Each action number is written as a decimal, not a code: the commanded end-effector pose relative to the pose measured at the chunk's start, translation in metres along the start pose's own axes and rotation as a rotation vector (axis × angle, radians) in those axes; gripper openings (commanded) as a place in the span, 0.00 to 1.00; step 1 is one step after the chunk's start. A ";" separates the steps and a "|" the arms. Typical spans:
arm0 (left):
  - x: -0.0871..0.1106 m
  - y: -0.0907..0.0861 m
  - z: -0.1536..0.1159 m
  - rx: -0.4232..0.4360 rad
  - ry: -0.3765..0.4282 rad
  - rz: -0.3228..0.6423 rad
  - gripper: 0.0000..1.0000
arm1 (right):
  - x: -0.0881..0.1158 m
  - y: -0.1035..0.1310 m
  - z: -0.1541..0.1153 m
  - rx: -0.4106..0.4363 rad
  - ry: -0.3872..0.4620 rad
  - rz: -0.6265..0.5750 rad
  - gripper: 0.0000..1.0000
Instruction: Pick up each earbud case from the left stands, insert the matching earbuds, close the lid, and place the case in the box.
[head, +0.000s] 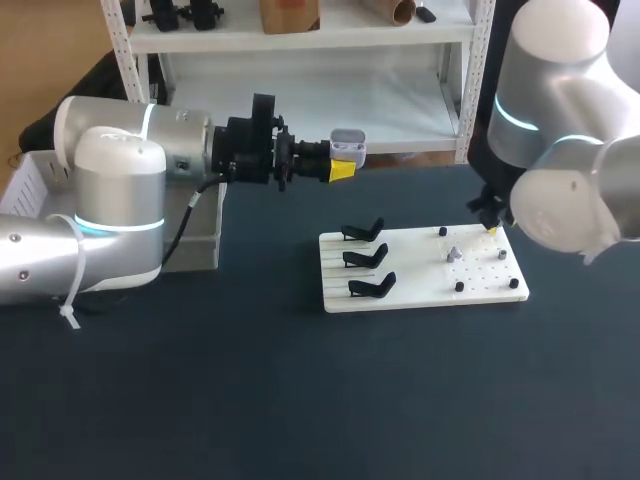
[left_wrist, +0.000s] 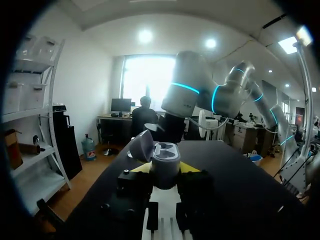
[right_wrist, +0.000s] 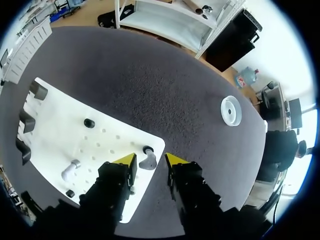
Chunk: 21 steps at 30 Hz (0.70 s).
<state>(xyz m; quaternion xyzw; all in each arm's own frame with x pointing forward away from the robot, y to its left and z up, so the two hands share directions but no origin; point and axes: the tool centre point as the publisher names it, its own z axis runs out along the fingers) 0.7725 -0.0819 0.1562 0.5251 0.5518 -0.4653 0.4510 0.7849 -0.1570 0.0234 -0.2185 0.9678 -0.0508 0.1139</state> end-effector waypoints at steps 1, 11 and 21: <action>0.001 -0.001 0.000 -0.003 -0.002 0.001 0.00 | -0.001 0.001 0.000 0.002 0.002 0.003 0.35; 0.001 -0.001 0.000 -0.003 -0.002 0.001 0.00 | 0.002 0.002 -0.002 0.008 0.008 0.017 0.36; 0.001 -0.001 0.000 -0.003 -0.002 0.001 0.00 | 0.004 0.003 -0.002 0.004 0.014 0.027 0.35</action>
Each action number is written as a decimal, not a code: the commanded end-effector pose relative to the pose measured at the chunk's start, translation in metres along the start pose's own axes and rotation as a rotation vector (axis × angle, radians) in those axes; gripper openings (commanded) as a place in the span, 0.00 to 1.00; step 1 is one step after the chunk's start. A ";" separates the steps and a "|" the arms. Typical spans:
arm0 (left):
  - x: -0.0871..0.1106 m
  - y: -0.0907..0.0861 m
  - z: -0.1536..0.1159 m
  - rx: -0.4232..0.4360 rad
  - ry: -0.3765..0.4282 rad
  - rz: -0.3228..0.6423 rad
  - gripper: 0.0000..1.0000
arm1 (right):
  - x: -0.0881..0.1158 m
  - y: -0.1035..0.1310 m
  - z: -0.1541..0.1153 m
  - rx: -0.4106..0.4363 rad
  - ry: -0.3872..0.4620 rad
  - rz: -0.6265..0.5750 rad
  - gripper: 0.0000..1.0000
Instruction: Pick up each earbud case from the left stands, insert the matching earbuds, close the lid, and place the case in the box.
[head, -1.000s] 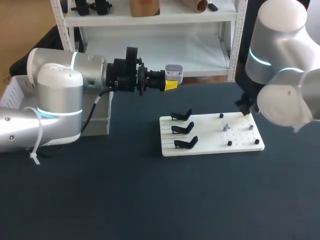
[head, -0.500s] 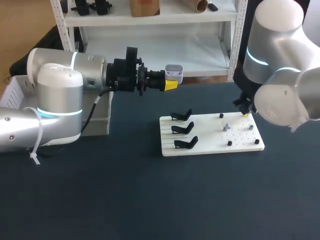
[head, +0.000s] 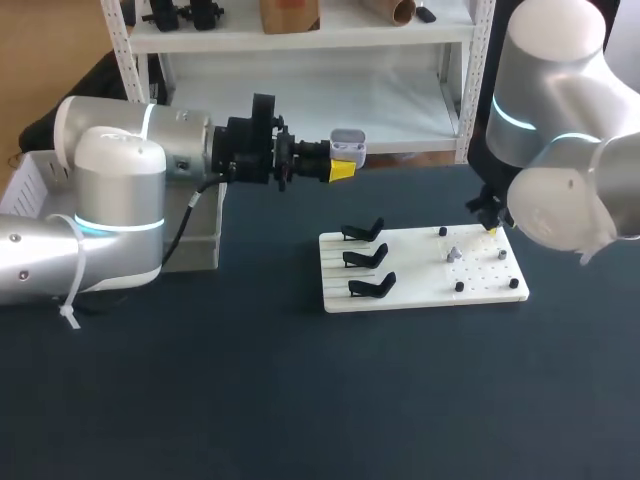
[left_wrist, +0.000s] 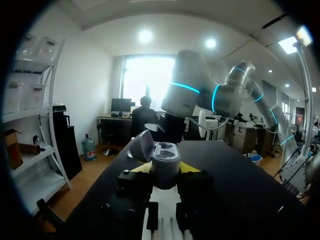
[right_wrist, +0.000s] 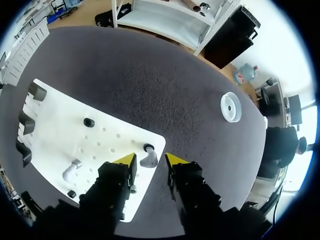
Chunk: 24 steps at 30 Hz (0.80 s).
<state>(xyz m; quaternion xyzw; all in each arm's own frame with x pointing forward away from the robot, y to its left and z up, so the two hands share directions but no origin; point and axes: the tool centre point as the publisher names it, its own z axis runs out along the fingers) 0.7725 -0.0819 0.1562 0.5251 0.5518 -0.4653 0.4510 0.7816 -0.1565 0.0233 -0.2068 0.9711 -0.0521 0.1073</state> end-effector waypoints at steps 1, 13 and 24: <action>0.000 -0.001 0.000 -0.003 -0.002 0.001 0.00 | 0.001 0.001 -0.001 0.001 -0.001 0.004 0.34; 0.000 -0.001 0.000 -0.003 -0.002 0.001 0.00 | -0.002 0.002 -0.003 0.000 0.004 0.006 0.00; 0.000 -0.001 0.000 -0.003 -0.002 0.001 0.00 | 0.012 0.024 -0.107 0.037 0.019 -0.019 0.00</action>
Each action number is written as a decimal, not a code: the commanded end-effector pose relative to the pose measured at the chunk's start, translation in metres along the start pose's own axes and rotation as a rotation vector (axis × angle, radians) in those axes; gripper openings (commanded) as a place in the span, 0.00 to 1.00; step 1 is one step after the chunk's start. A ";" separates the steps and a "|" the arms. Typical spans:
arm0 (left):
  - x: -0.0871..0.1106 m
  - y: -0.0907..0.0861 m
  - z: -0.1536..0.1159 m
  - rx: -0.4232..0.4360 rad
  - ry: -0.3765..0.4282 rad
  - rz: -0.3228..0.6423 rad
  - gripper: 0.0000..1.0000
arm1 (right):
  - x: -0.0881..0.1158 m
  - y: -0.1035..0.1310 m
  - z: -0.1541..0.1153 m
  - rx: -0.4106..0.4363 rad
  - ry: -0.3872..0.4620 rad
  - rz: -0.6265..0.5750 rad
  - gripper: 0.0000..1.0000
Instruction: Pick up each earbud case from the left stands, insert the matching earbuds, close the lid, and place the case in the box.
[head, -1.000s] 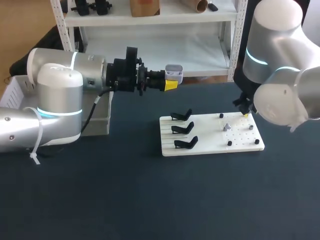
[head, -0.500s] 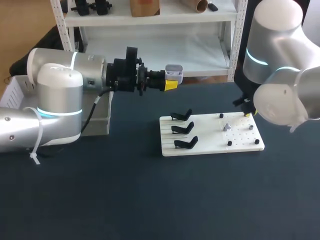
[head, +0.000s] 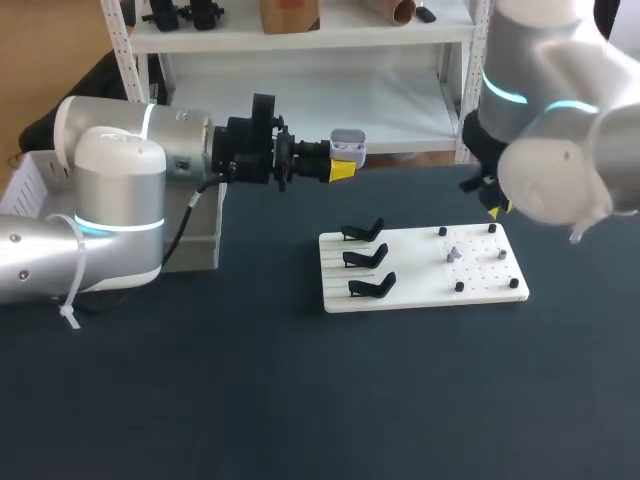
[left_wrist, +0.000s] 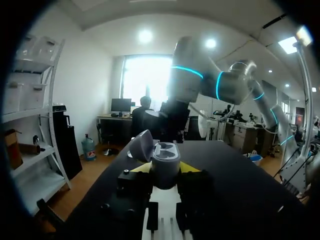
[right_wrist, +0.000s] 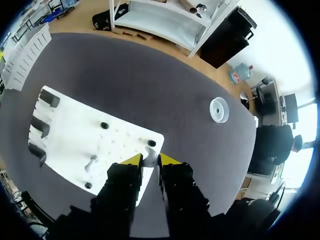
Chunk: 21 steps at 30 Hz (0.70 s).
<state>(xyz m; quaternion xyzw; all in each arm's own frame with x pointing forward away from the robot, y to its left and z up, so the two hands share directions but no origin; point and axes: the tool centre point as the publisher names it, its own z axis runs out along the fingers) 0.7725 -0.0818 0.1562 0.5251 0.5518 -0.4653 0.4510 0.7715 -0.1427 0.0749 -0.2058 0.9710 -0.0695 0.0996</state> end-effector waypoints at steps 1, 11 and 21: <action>0.000 -0.001 0.000 -0.003 -0.002 0.001 0.00 | 0.021 0.021 -0.060 0.024 0.014 -0.066 0.00; 0.000 -0.001 0.000 -0.003 -0.002 0.001 0.00 | 0.029 0.080 -0.105 -0.058 -0.025 -0.165 0.00; 0.000 -0.001 0.000 -0.003 -0.002 0.001 0.00 | 0.029 0.080 -0.105 -0.058 -0.025 -0.165 0.00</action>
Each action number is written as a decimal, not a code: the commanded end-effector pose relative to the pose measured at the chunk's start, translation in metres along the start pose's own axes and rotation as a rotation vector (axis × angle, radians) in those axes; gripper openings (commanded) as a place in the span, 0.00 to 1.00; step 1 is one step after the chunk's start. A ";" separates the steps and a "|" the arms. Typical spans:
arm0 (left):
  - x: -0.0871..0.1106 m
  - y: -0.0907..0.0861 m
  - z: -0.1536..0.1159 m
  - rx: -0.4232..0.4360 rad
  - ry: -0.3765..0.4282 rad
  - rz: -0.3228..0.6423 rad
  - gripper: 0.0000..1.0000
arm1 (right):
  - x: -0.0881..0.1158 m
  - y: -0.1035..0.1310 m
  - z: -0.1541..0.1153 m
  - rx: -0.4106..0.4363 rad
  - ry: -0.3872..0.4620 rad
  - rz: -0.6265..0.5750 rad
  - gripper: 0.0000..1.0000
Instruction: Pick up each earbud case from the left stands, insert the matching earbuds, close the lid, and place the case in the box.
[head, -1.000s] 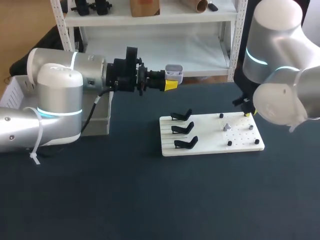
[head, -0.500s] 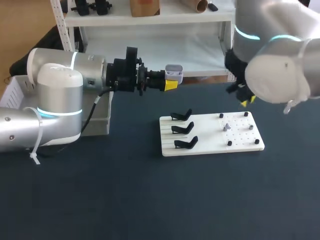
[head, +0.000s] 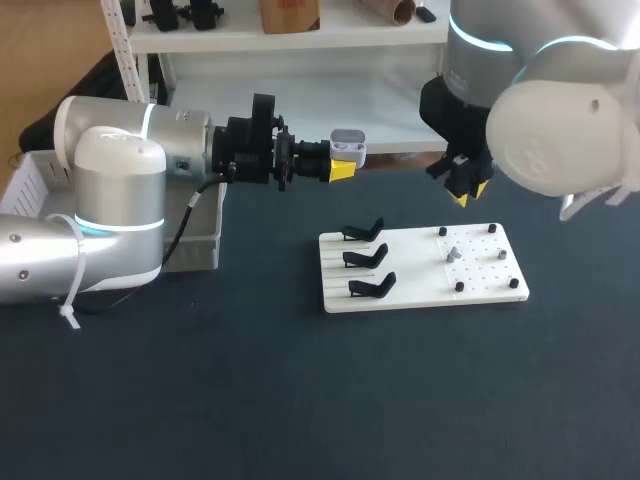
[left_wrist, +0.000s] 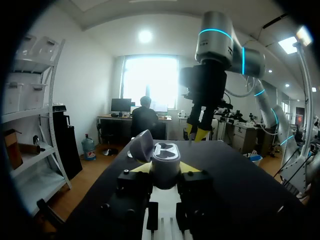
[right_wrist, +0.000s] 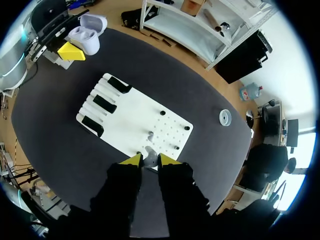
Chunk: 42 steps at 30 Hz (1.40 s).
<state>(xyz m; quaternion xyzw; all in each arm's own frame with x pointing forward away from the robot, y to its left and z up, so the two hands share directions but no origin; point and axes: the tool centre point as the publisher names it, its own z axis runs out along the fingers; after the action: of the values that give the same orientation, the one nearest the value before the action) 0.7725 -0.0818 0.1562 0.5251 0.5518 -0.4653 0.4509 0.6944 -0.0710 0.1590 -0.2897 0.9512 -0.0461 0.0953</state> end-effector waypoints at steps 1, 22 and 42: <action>0.000 -0.001 0.000 -0.003 -0.002 0.001 0.00 | 0.001 0.003 -0.002 0.060 0.044 0.112 0.00; 0.000 -0.001 0.000 -0.003 -0.002 0.001 0.00 | -0.052 0.048 -0.054 0.018 0.034 0.865 0.00; 0.000 -0.001 0.000 -0.003 -0.002 0.001 0.00 | -0.080 0.060 -0.063 -0.076 0.160 1.531 0.00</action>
<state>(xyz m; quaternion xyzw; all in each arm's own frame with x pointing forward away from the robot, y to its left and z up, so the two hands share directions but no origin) 0.7725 -0.0818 0.1562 0.5251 0.5518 -0.4653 0.4510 0.7064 0.0256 0.2213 0.3178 0.9455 0.0047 0.0709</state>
